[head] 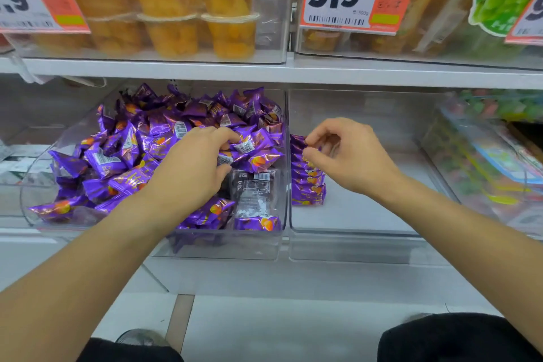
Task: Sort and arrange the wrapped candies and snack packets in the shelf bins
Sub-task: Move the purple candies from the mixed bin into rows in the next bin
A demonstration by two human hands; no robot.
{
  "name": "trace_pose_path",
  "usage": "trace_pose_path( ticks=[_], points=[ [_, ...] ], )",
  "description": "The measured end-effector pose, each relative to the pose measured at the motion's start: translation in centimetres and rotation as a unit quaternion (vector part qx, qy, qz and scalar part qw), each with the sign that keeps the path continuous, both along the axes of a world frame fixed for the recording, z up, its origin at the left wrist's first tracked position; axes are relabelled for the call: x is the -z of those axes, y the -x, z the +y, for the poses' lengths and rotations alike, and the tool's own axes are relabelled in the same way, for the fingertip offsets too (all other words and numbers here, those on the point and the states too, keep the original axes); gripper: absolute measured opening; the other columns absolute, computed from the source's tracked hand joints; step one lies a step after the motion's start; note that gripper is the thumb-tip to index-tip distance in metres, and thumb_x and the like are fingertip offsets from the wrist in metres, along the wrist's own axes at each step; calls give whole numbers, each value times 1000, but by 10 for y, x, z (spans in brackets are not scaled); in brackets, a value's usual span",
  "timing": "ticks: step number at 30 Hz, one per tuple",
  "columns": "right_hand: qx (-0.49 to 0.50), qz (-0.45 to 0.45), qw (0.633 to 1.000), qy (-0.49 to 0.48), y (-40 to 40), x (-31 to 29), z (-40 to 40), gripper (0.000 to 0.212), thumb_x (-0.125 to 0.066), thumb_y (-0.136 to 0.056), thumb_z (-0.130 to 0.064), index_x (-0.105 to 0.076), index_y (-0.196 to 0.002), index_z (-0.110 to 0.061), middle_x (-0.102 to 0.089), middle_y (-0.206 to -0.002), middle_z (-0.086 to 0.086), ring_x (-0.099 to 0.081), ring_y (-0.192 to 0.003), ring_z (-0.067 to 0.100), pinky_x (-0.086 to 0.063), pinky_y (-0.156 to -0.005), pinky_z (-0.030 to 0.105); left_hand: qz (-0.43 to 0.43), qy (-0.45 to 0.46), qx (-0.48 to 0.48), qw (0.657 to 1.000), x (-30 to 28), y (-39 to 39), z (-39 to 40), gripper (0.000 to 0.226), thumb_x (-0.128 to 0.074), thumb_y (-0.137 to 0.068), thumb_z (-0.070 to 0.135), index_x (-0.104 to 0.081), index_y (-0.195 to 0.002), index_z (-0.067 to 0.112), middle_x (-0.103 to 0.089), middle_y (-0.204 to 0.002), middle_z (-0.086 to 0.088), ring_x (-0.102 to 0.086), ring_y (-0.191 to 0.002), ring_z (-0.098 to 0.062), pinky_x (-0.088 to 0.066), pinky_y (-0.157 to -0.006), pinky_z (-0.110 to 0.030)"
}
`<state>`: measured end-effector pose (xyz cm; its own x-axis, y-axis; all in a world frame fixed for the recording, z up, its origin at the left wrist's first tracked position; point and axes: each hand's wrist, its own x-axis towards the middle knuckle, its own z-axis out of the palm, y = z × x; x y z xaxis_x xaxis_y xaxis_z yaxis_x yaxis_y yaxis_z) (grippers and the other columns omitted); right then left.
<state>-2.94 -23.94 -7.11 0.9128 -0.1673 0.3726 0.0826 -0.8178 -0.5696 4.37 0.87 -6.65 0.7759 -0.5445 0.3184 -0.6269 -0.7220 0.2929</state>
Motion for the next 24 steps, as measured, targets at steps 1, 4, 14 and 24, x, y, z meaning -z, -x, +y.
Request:
trace_pose_path(
  ticks=[1, 4, 14, 24],
  points=[
    [-19, -40, 999, -29, 4, -5, 8, 8, -76, -81, -15, -70, -82, -20, -65, -77, -7, -61, -66, 11, -48, -66, 18, -8, 18, -5, 1000, 0, -2, 0, 40, -71, -86, 10, -63, -124, 18, -67, -111, -1, -58, -108, -22, -46, -93, -36],
    [-89, -102, 989, -64, 14, -17, 29, 10, -75, -82, -8, -69, -82, -16, -65, -79, -5, -61, -69, 13, -44, -66, 14, -24, 14, -4, 1000, 1, -10, 4, 30, -73, -84, 11, -70, -114, 15, -68, -106, -3, -60, -103, -25, -49, -90, -42],
    [-188, -118, 973, -59, 7, -16, 46, 24, -86, -75, -12, -70, -94, -11, -70, -87, -4, -65, -79, 9, -54, -75, 22, 66, 233, -8, 970, -26, 12, 18, 3, -70, -90, 21, -68, -91, 23, -72, -96, 14, -65, -89, -1, -48, -80, -13],
    [-198, 21, 913, -357, 15, -30, 47, 27, -75, -75, -7, -65, -101, -7, -67, -87, 21, -65, -66, 23, -58, -61, 32, 246, 339, 97, 903, -24, 28, -2, 55, -82, -66, 31, -62, -115, 17, -71, -104, -1, -69, -93, -13, -56, -79, -23]
  ],
)
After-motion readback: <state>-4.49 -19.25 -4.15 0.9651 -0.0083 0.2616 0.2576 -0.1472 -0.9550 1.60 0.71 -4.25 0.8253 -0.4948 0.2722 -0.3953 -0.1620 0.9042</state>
